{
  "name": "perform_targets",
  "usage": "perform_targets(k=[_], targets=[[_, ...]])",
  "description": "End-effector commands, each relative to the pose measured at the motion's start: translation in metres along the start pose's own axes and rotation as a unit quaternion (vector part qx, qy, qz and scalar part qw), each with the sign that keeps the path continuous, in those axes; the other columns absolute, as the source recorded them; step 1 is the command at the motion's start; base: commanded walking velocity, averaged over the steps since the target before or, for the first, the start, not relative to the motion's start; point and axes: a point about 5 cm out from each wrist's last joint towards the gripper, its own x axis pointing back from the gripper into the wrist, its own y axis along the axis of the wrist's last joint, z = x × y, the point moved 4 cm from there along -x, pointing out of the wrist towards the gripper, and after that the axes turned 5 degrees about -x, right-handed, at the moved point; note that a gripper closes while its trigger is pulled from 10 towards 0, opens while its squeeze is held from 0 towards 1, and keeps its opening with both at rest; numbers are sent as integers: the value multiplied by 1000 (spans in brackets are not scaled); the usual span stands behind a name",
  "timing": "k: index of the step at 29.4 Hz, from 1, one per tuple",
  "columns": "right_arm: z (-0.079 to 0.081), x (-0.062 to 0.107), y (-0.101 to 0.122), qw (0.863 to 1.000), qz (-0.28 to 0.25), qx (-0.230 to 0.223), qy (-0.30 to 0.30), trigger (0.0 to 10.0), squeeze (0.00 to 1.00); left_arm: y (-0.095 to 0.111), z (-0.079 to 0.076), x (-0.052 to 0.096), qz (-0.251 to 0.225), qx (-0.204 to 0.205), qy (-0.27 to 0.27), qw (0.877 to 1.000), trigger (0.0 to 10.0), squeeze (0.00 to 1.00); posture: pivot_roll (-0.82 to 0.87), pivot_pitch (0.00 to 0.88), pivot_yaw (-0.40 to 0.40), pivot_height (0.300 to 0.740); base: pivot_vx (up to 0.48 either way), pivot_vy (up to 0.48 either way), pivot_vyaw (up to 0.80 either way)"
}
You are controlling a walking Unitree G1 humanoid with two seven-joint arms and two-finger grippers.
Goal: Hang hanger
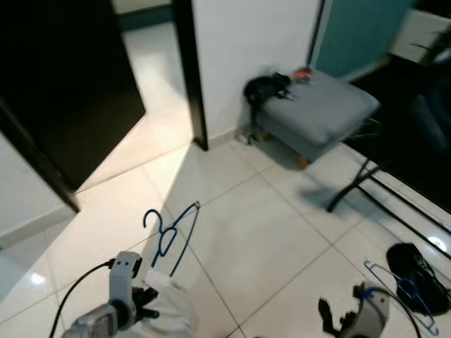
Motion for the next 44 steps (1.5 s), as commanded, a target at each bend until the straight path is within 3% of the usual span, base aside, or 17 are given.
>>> perform_targets(k=[1,11,17,21,25,30,32,34,37,40,43,44], targets=[[-2,1,-6,1000,12,12,2,10000,0,3,3,-1,5,-15,8,1000,10000,0,-55,150,56,740,0,0,-788],[20,-13,-14,999,27,30,23,10000,0,11,-2,-7,-3,-33,27,999,10000,0,-54,121,36,740,0,0,-788],[18,-20,-32,998,53,34,18,10000,0,12,-2,-9,-4,-34,51,998,10000,0,-37,92,10,740,0,0,-788],[22,-23,-37,995,72,60,24,10000,0,10,0,-9,-2,-43,82,996,10000,0,-4,60,-28,740,0,0,0],[22,-26,-36,992,82,88,25,10000,0,8,13,-4,14,-77,116,990,10000,0,17,4,-46,740,0,0,0],[22,-27,-39,991,81,107,16,10000,0,7,27,1,27,-139,127,982,10000,0,38,0,-43,740,0,0,0],[21,-26,-42,990,76,114,14,10000,0,12,29,4,10,-170,113,979,10000,0,42,0,-42,740,0,0,0],[21,-26,-43,990,75,115,14,10000,0,13,30,4,6,-174,111,978,10000,0,45,0,-42,740,0,0,0],[25,-23,-50,994,63,90,17,10000,0,27,35,8,-22,-193,89,977,10000,0,57,0,-30,740,0,0,0],[29,-20,-60,992,76,96,26,10000,0,19,33,8,4,-220,58,974,10000,0,48,0,-1,740,0,0,0],[34,-14,-76,990,92,96,42,10000,0,-14,27,9,61,-181,57,980,10000,0,34,0,27,740,0,0,0],[34,-14,-76,990,92,96,42,10000,0,-14,27,9,61,-181,57,980,10000,0,34,0,27,740,0,0,0]])
